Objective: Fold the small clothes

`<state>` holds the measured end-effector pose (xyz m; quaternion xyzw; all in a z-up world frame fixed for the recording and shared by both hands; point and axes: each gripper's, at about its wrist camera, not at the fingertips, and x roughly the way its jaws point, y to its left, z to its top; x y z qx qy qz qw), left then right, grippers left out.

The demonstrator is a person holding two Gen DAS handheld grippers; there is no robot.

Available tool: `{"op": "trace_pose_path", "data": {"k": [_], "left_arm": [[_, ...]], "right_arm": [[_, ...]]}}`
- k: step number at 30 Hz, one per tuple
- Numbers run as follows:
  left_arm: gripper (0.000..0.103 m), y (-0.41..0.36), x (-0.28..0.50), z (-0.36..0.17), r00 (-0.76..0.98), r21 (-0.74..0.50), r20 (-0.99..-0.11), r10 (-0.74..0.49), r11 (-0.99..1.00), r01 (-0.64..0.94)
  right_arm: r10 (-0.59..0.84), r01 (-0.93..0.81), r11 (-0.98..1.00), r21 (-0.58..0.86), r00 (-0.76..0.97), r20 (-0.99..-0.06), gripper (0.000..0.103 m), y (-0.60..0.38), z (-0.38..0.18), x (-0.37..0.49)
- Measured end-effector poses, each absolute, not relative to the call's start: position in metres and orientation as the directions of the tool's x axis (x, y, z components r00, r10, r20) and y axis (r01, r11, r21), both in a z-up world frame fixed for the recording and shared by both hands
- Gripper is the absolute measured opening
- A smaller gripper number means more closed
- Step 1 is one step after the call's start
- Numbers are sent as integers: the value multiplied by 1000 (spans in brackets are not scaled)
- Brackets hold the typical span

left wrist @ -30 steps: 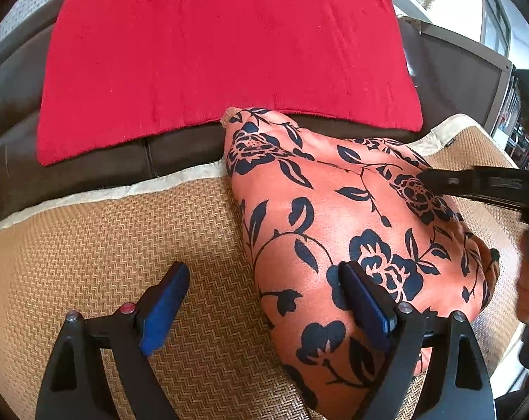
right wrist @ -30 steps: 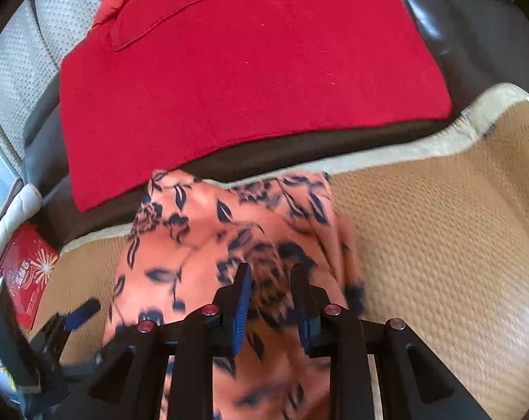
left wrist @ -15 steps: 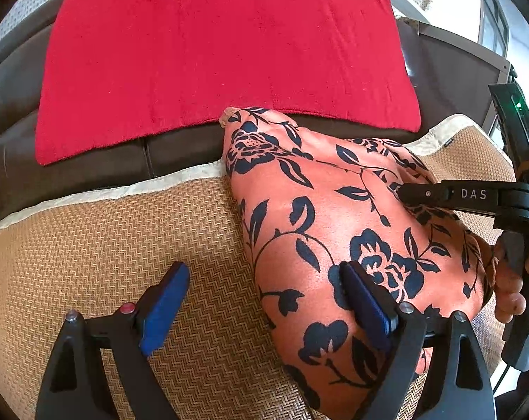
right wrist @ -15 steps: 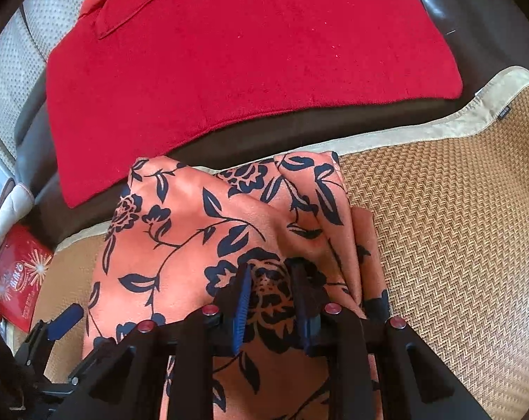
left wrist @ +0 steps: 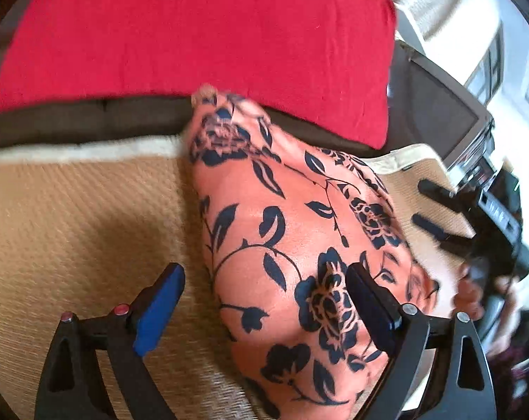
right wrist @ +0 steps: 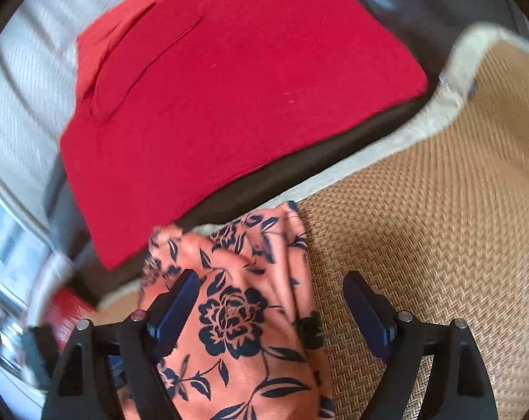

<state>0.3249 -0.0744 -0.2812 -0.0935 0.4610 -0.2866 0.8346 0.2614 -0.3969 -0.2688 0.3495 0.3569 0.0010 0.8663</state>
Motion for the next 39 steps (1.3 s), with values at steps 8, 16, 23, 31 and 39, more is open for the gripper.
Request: {"op": "trace_pose_path", "data": {"k": [8, 16, 23, 31, 39], "left_arm": [[94, -79, 350, -311, 257, -584, -706, -660, 748, 316], [91, -89, 348, -314, 279, -573, -702, -655, 753, 325], [71, -93, 341, -303, 337, -509, -714, -614, 785, 352], [52, -88, 324, -285, 393, -457, -710, -585, 807, 375], [45, -70, 284, -243, 503, -370, -652, -568, 817, 442]], "right_arm": [[411, 269, 661, 700, 650, -639, 87, -413, -310, 278], [531, 174, 675, 717, 560, -636, 66, -370, -325, 295], [430, 133, 795, 591, 564, -705, 44, -334, -305, 297], [367, 59, 859, 509, 623, -691, 39, -293, -273, 292], [388, -26, 860, 509, 679, -623, 39, -261, -240, 274]]}}
